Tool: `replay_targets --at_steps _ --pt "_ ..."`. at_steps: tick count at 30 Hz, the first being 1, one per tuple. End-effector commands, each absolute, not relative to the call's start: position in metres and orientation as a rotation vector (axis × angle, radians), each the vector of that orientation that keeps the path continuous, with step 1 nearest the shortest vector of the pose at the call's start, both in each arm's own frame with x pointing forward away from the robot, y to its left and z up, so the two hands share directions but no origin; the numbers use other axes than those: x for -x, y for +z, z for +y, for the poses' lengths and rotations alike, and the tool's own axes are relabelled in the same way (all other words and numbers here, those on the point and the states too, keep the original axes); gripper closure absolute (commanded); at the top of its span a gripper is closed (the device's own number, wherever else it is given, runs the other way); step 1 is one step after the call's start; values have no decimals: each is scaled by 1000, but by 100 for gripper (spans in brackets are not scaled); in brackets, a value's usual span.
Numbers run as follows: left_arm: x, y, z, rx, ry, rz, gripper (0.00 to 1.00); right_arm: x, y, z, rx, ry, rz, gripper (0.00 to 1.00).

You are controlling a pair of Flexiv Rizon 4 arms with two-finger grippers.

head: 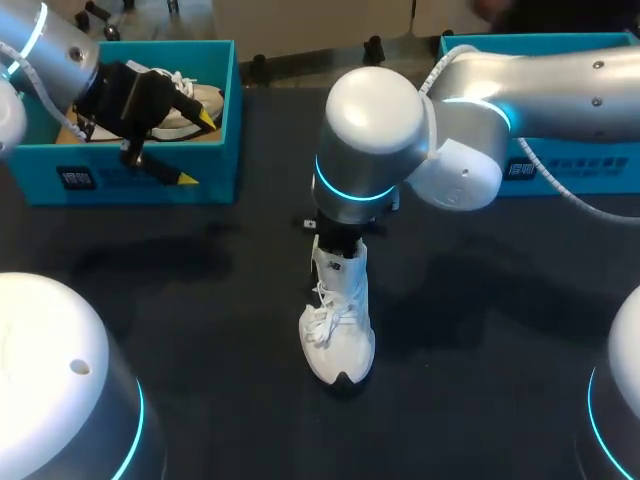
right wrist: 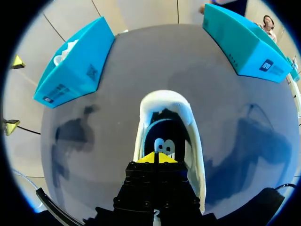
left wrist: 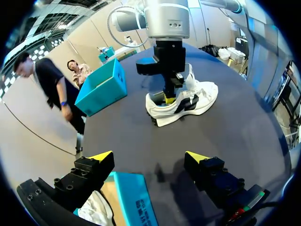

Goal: Take the shoe out of the shoebox, open the shoe tongue, remove and reinsert the insole, then place the shoe into the shoebox

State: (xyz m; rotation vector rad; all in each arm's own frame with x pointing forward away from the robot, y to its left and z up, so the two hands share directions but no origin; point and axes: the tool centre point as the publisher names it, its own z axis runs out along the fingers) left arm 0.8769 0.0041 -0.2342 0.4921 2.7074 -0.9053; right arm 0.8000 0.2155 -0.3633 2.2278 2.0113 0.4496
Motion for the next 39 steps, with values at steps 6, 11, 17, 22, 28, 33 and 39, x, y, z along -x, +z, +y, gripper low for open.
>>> replay_targets --at_steps 6,11,17,22,28,33,39 --pt "-877 -234 4 -493 -900 2711 0 -813 -367 219 -2221 540 2033 100" --pt "-877 -234 4 -493 -900 2711 0 -820 -377 219 -2225 529 2047 100" --pt "-877 -234 4 -493 -900 2711 0 -822 -396 218 -2250 449 2031 100" --pt "-877 -234 4 -493 -900 2711 0 -819 -412 218 -2286 398 1987 100" --pt "-877 -234 4 -493 -900 2711 0 -812 -407 215 -2282 269 1949 100" --pt "-877 -234 4 -493 -900 2711 0 -809 -389 214 -2267 301 1941 100" --pt "-877 -234 4 -493 -900 2711 0 -816 -380 220 -2243 322 1998 100"
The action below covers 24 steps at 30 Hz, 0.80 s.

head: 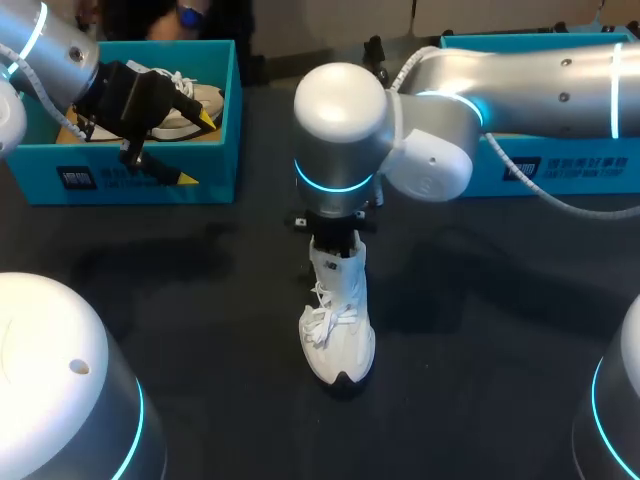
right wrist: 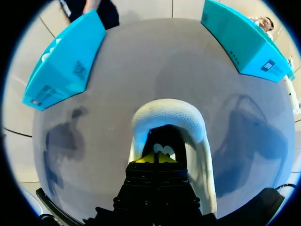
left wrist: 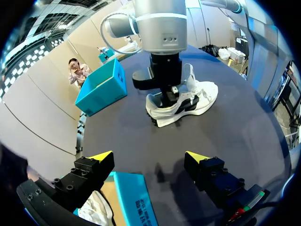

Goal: Take the shoe out of the shoebox, open the shoe tongue, remove and reinsert the insole, then place the shoe into the shoebox

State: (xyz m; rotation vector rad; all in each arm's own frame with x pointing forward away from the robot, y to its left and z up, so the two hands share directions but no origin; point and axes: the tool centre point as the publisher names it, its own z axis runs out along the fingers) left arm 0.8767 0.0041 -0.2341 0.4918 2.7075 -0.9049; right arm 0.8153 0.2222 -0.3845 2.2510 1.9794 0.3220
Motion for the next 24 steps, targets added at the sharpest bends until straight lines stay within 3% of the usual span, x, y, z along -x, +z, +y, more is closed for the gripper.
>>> replay_targets --at_steps 1,17,24 --pt "-877 -234 4 -493 -900 2711 0 -818 -380 221 -2241 321 2000 100" --pt "-877 -234 4 -493 -900 2711 0 -818 -433 220 -2362 219 2084 100" --pt "-877 -234 4 -493 -900 2711 0 -808 -417 211 -2305 20 2010 100"
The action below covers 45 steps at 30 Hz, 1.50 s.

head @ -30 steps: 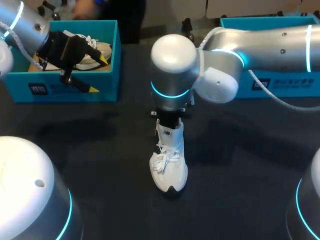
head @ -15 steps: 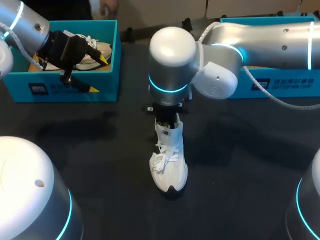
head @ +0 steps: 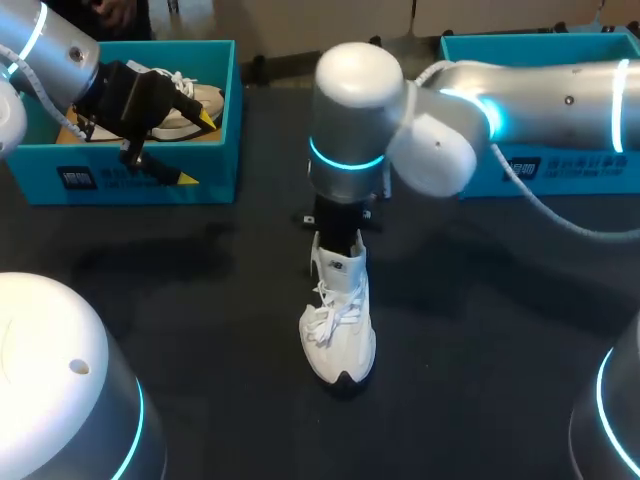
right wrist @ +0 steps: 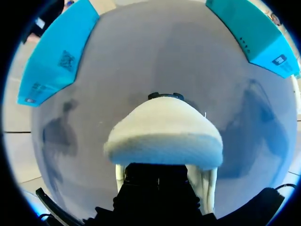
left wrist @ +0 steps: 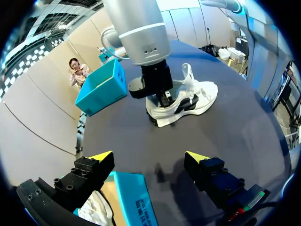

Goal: Take the shoe out of the shoebox, open the shoe tongue, remove and reinsert the insole, then place the shoe into the shoebox

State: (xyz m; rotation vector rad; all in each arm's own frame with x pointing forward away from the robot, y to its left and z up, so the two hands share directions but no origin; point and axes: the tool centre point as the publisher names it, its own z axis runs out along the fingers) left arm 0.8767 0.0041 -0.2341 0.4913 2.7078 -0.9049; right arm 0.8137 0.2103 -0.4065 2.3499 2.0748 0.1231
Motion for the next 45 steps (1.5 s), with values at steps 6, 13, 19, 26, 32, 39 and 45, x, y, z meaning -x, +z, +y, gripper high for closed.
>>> replay_targets --at_steps 6,13,19,26,32,39,45 --pt "-877 -234 4 -493 -900 2711 0 -805 -409 204 -2299 -2 1973 100" --pt "-877 -234 4 -493 -900 2711 0 -797 -384 208 -2298 22 2011 100" --pt "-877 -234 4 -493 -900 2711 0 -784 -375 209 -2307 9 2034 100" --pt "-877 -234 4 -493 -900 2711 0 -773 -393 204 -2366 -17 2051 100" --pt "-877 -234 4 -493 -900 2711 0 -775 -413 201 -2423 -46 2097 100" --pt "-877 -234 4 -493 -900 2711 0 -767 -394 204 -2456 -60 2165 100" --pt "-877 -234 4 -493 -900 2711 0 -757 -366 209 -2503 -80 2209 100"
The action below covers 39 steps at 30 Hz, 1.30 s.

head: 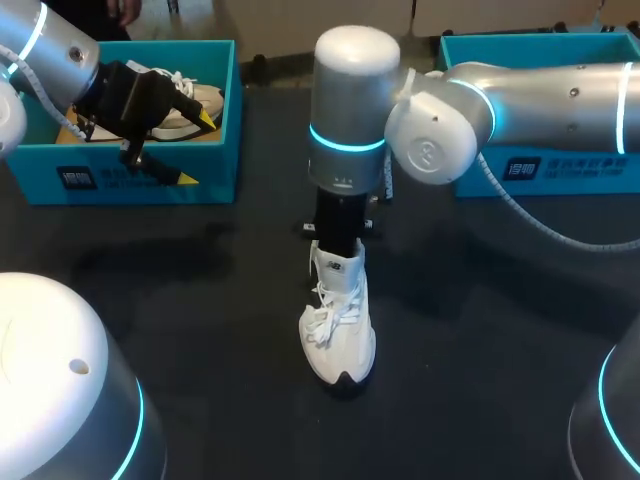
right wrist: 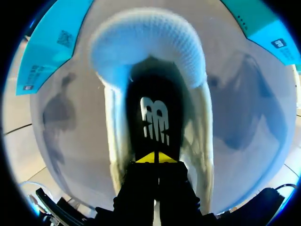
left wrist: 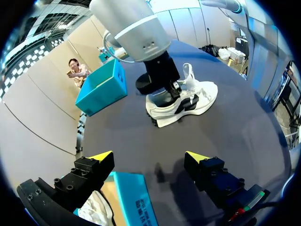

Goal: Take the shoe out of the shoebox, open the shoe tongue, remove and reinsert the insole, then place the shoe into the shoebox

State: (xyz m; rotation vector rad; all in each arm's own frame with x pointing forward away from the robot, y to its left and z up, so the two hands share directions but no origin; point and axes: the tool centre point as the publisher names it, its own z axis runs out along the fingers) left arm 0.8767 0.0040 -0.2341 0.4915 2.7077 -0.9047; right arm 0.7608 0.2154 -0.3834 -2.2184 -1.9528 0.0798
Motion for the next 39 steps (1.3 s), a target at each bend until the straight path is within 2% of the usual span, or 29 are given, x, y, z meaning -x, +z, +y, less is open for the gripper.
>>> replay_targets --at_steps 1,9,24,26,27,28,29,39 --pt "-877 -234 4 -493 -900 2711 0 -755 -362 209 2187 92 -1934 100" --pt "-877 -234 4 -493 -900 2711 0 -744 -345 210 2105 148 -1871 100" --pt "-877 -234 4 -493 -900 2711 0 -751 -357 204 2045 194 -1907 100" --pt "-877 -234 4 -493 -900 2711 0 -752 -355 205 2037 192 -1911 66" --pt "-877 -234 4 -493 -900 2711 0 -751 -353 204 2037 193 -1912 56" --pt "-877 -234 4 -493 -900 2711 0 -751 -352 204 2038 195 -1912 36" --pt "-877 -234 4 -493 -900 2711 0 -751 -351 203 2041 200 -1912 0" --pt "-877 -234 4 -493 -900 2711 0 -755 -347 212 2031 194 -1922 0"
